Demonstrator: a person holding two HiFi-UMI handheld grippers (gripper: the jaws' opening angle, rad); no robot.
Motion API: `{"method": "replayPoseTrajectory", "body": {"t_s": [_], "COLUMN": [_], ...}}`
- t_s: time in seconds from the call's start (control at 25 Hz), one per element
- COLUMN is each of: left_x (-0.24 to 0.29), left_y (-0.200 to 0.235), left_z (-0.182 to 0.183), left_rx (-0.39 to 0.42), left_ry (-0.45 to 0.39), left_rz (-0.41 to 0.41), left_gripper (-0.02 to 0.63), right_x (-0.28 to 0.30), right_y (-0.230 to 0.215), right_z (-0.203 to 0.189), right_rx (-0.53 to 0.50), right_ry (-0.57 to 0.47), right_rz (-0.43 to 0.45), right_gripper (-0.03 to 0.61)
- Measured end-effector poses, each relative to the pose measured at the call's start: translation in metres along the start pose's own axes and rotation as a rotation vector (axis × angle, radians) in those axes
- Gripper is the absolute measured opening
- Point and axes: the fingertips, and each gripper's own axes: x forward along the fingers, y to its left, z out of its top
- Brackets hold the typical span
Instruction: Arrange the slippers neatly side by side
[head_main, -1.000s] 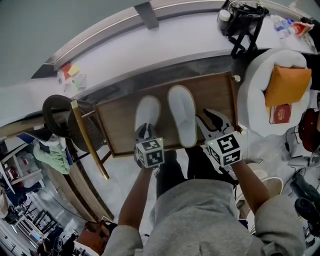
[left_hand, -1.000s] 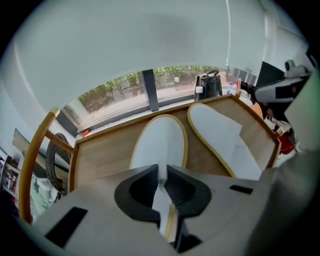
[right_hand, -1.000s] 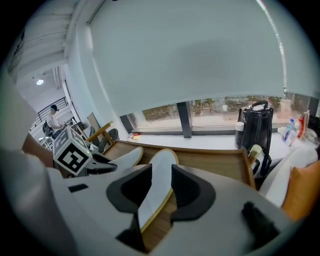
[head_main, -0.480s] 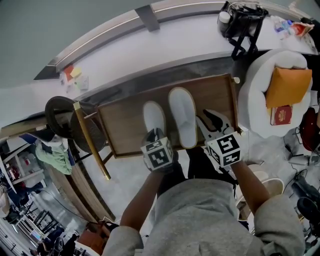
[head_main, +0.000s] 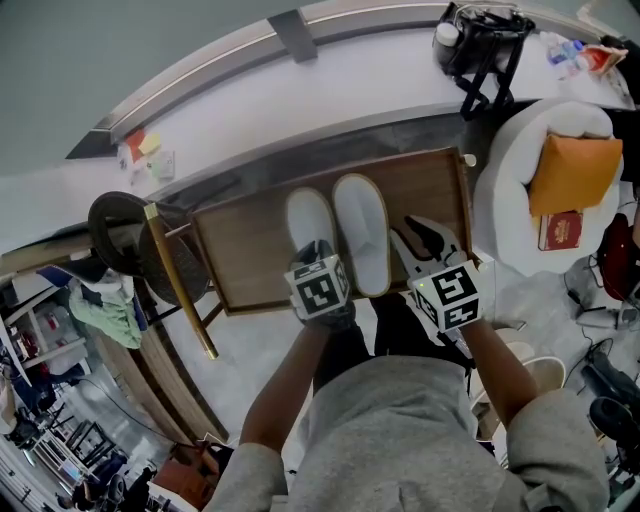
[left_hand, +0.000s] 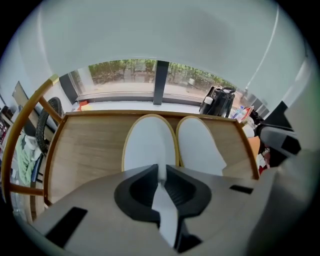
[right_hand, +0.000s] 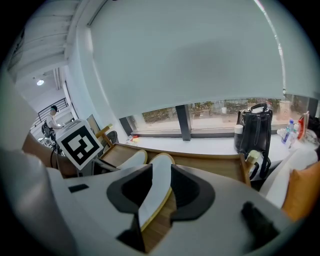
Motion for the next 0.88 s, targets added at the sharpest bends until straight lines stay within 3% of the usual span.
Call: {"method": "replayPoseTrajectory", "body": {"t_s": [0.2,0.44,0.6,0.88], "left_x": [0.004,0.004,-0.001,-0.02], "left_y": [-0.006,-0.003,-0.014,-0.018], "left_z": [0.005,0.001,0.004,0.014], "left_rx": [0.091,0.074,0.1,0.107], "left_ry": [0.005,0.018,-0.002,-0.062], "left_rz": [0.019,0.015,-0.079,-0.14], "left_gripper": [0.044,0.053,0.189,0.269], "right_x": [-0.004,-0.008,-0.01,-0.022], "right_y": [-0.003,-0.007,-0.006,-0.005], "right_z": [0.004,0.01,0.014,0.032], "right_rx": [-0.005,-0.013,-0.019,-0.052], "right_ry": [-0.009,-0.017,-0.017,-0.042], "right_rz": [0.006,0.003,0.002,0.003], "right_gripper": [0.123,0.123,0.123,0.121]}}
